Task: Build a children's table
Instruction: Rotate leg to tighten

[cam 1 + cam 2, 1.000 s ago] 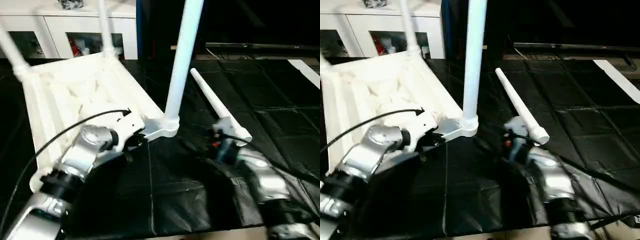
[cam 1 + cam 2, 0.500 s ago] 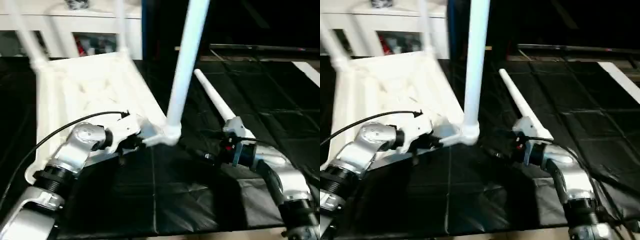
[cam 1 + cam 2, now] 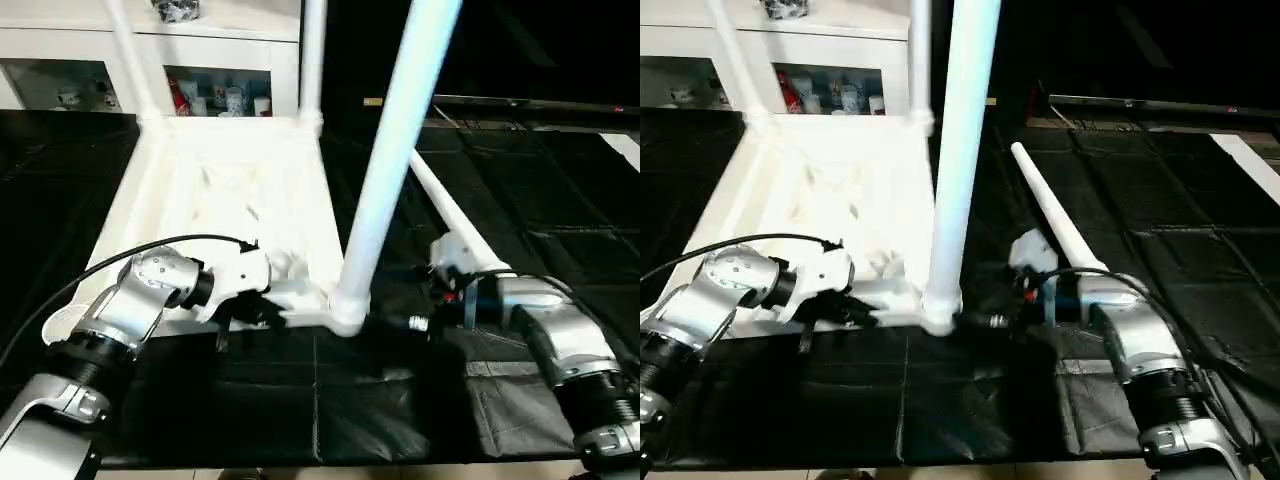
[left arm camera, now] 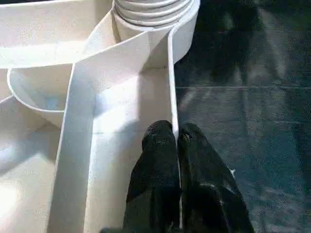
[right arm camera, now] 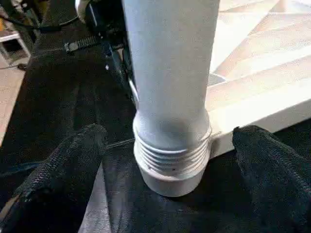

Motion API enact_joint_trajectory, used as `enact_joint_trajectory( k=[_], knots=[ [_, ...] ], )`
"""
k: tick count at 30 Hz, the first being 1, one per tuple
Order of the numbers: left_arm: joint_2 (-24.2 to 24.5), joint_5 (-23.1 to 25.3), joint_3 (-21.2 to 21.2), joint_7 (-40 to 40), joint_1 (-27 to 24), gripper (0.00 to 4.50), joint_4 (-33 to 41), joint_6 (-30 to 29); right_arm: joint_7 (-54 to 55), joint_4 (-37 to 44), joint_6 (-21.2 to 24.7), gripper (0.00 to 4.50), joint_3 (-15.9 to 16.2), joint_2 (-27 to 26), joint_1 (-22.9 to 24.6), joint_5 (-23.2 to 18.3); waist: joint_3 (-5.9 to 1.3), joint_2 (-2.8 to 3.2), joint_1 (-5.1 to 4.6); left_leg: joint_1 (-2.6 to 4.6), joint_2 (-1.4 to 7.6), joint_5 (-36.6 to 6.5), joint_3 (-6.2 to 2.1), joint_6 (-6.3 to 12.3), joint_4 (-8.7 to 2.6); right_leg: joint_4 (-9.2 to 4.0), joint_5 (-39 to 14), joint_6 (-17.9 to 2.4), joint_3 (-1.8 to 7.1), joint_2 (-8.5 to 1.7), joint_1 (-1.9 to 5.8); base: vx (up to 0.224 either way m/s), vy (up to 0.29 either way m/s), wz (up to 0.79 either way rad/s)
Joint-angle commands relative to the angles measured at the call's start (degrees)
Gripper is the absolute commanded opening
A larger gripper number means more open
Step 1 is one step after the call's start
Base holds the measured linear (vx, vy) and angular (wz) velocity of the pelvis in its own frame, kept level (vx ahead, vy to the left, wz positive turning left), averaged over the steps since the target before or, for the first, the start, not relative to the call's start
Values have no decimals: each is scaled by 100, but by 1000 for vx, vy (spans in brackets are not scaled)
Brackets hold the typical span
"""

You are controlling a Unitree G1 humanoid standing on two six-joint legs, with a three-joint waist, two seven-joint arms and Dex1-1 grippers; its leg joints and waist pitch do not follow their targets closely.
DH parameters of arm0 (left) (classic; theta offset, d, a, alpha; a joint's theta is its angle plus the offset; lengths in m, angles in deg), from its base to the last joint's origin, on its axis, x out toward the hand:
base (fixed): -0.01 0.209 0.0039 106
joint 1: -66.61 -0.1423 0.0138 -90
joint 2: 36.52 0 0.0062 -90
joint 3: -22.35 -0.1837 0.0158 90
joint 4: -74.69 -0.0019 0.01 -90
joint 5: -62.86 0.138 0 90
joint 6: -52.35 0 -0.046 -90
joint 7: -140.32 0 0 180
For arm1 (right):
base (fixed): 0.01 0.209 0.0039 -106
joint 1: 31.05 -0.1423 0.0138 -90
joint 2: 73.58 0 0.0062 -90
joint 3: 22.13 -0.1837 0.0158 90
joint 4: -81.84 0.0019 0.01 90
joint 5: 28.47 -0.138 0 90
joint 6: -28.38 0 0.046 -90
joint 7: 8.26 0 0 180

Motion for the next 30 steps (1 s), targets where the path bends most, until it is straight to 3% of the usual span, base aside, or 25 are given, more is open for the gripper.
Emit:
enact_joint_trajectory(
  k=[1,14,20,30],
  knots=[
    [-4,-37,-232,252,2,0,256,148,-84,-75,-90,448,31,-10,-126,71,-420,33,-22,73,235,-1249,-28,100,-362,-371,-1574,-1062,317,-446,293,0,0,0],
    [-32,102,-317,262,-44,0,378,242,-95,-710,-558,448,334,-327,-413,389,-436,33,-33,60,239,-1160,-26,93,-344,-312,-1303,-1152,314,-434,293,0,0,0],
    [-53,115,-313,218,-13,0,342,243,-117,-948,-665,394,342,-430,-550,389,-426,46,-35,77,244,-1348,-24,38,-341,-334,-1491,-1139,319,-439,275,0,0,0],
    [-63,159,-295,199,31,0,255,264,-225,-1118,-730,313,362,-489,-588,426,-435,49,-38,55,243,-1288,-30,50,-338,-314,-1410,-1142,314,-438,289,0,0,0]
  ],
)
